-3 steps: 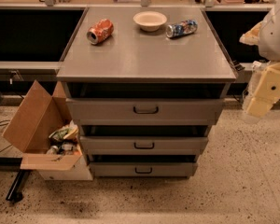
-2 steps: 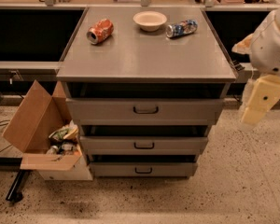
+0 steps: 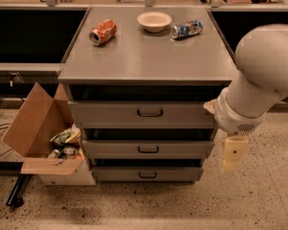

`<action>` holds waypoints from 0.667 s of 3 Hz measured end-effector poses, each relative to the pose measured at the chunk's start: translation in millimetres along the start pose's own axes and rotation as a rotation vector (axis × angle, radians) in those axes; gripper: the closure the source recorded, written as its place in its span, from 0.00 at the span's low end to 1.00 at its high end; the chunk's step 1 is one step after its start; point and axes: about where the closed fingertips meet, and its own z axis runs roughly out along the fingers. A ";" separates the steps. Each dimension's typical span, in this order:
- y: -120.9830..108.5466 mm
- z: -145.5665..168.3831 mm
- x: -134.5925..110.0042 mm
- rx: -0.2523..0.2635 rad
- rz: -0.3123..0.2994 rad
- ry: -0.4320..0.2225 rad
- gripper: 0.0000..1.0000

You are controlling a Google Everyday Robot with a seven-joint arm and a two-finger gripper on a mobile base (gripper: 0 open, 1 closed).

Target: Open bottom drawer

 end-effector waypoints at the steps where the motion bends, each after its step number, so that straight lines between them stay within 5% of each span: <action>1: 24.0 83.1 13.9 -0.134 0.032 0.028 0.00; 2: 24.8 84.4 14.2 -0.138 0.031 0.028 0.00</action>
Offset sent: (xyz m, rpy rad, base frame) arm -0.0086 -0.0030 -0.0655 -0.0170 0.1006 -0.0112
